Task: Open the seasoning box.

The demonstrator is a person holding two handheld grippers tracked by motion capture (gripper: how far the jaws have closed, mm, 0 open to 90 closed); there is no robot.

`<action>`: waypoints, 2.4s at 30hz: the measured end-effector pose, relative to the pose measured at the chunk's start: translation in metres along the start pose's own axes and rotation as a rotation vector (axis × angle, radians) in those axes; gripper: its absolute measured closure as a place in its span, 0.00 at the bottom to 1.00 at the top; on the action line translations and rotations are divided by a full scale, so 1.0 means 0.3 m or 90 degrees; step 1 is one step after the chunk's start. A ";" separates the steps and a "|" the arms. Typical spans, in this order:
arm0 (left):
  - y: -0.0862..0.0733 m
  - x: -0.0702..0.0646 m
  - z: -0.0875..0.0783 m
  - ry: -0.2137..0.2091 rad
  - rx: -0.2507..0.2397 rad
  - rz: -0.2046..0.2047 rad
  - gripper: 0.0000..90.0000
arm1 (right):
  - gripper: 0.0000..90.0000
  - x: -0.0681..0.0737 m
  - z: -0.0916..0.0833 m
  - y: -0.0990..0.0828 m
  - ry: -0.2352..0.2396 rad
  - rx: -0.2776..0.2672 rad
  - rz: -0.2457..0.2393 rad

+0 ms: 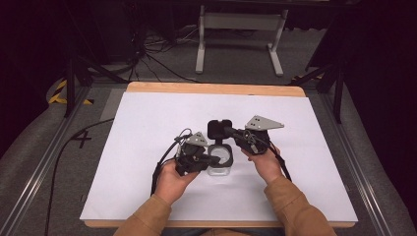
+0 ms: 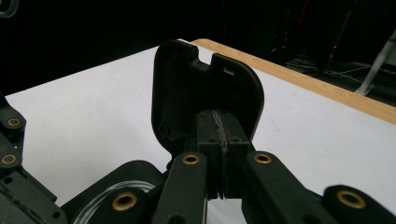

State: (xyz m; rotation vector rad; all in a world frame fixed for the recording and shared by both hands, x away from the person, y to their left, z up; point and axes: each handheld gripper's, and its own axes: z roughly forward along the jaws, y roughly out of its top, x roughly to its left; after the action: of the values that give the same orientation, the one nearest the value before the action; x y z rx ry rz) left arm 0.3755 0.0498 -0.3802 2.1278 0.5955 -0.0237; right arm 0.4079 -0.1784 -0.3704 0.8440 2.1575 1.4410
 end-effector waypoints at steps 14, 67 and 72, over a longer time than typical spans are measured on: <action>0.013 0.012 -0.016 -0.004 0.017 -0.009 0.92 | 0.95 0.012 -0.040 0.006 -0.003 -0.012 -0.005; -0.172 0.389 -0.269 0.217 0.037 -0.131 0.64 | 0.73 -0.369 -0.335 -0.170 -0.134 0.093 0.118; -0.182 0.394 -0.233 0.225 0.091 -0.134 0.63 | 0.69 -0.383 -0.304 -0.204 -0.140 0.133 0.114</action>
State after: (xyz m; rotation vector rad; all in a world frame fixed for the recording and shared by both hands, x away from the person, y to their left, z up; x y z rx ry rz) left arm 0.4428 0.1784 -0.4079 2.2143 1.0514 0.2029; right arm 0.4187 -0.3355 -0.3916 1.2380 2.1323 1.1504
